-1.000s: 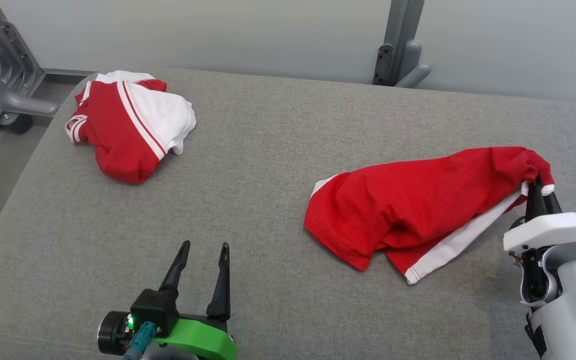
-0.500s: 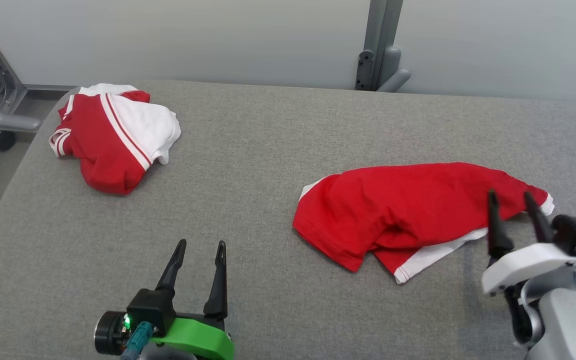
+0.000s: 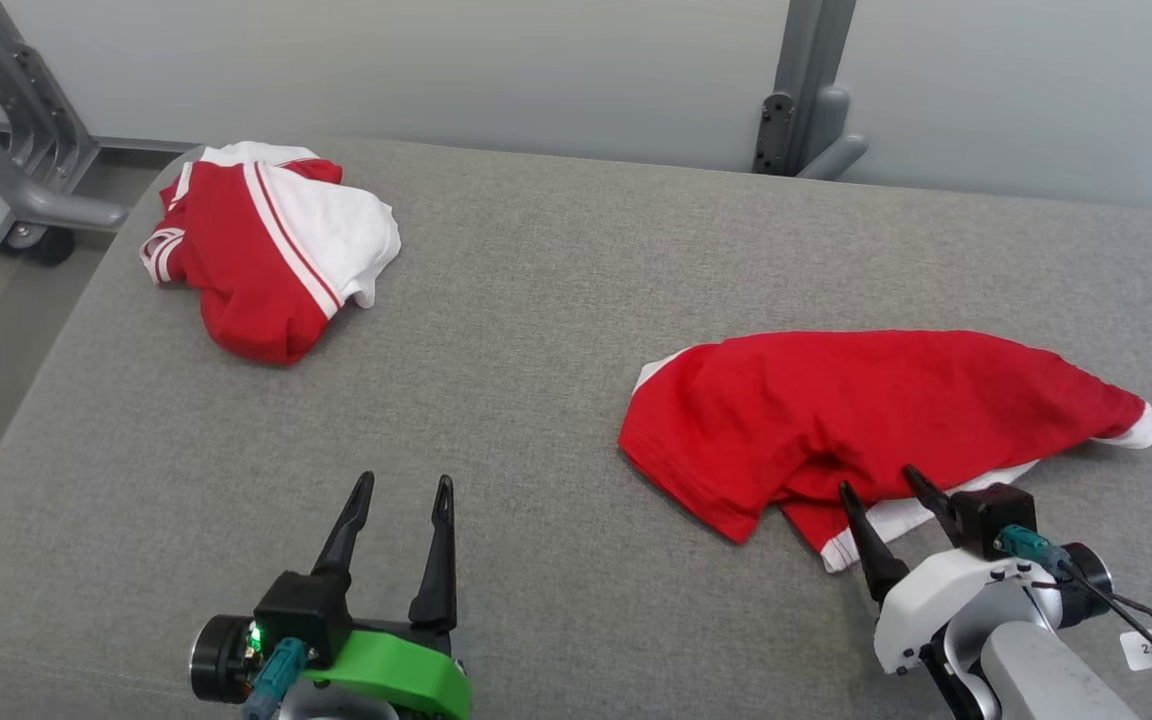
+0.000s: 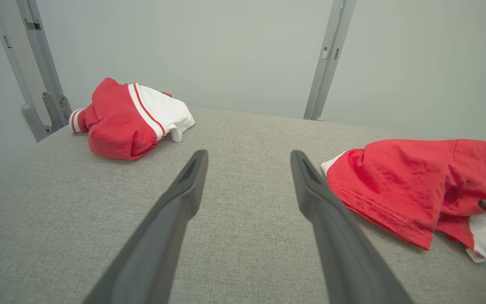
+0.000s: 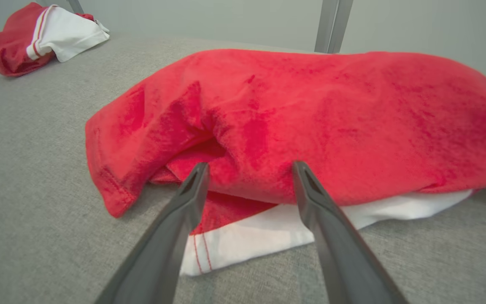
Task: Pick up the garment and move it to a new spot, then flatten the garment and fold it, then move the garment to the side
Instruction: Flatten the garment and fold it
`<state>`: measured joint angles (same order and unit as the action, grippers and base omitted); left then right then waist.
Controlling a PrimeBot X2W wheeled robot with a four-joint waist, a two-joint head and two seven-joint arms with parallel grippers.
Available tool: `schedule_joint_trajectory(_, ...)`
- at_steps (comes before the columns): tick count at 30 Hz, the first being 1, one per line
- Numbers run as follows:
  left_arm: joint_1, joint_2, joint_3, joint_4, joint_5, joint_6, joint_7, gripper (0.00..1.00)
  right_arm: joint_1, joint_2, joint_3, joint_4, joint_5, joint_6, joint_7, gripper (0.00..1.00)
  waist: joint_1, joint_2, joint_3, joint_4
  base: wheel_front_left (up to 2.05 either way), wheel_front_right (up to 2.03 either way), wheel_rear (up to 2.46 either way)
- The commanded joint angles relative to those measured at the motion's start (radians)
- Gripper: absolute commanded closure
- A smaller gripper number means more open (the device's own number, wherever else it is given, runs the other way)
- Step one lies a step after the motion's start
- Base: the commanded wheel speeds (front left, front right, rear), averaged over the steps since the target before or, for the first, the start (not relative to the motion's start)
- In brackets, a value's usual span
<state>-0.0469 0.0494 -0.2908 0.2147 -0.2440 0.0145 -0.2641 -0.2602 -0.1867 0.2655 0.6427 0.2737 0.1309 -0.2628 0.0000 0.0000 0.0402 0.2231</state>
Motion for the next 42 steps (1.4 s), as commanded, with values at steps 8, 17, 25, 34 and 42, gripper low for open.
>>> schedule_joint_trajectory(8, -0.027, 0.002, 0.000, -0.004, -0.008, 0.008, 0.000, 0.00, -0.128, 0.007, 0.007, 0.215, -0.043, 0.000, -0.001, 1.00, 0.0000, 0.0000, 0.041, 0.099, 0.00, 0.00, 0.00)
schedule_joint_trajectory(17, -0.013, 0.002, 0.009, -0.019, -0.015, 0.018, 0.000, 0.00, -0.226, -0.020, -0.063, 0.078, -0.018, 0.000, -0.003, 1.00, 0.0000, 0.0000, 0.055, 0.110, 0.00, 0.00, 0.00)
schedule_joint_trajectory(25, -0.042, 0.002, -0.023, -0.024, -0.032, 0.017, 0.000, 0.00, -0.392, -0.092, -0.086, 0.135, -0.037, 0.000, 0.028, 1.00, 0.0000, 0.0000, 0.090, 0.135, 0.00, 0.00, 0.00)
schedule_joint_trajectory(34, -0.065, 0.002, -0.052, -0.017, -0.046, 0.022, 0.000, 0.00, -0.539, -0.157, -0.179, 0.336, -0.109, 0.000, 0.016, 0.00, 0.0000, 0.0000, 0.126, 0.175, 0.00, 0.00, 0.00)
schedule_joint_trajectory(42, -0.052, 0.002, -0.043, -0.016, -0.032, 0.026, 0.000, 0.00, -0.538, -0.134, -0.214, 0.348, -0.136, 0.000, -0.004, 0.00, 0.0000, 0.0000, 0.119, 0.143, 0.00, 0.00, 0.00)
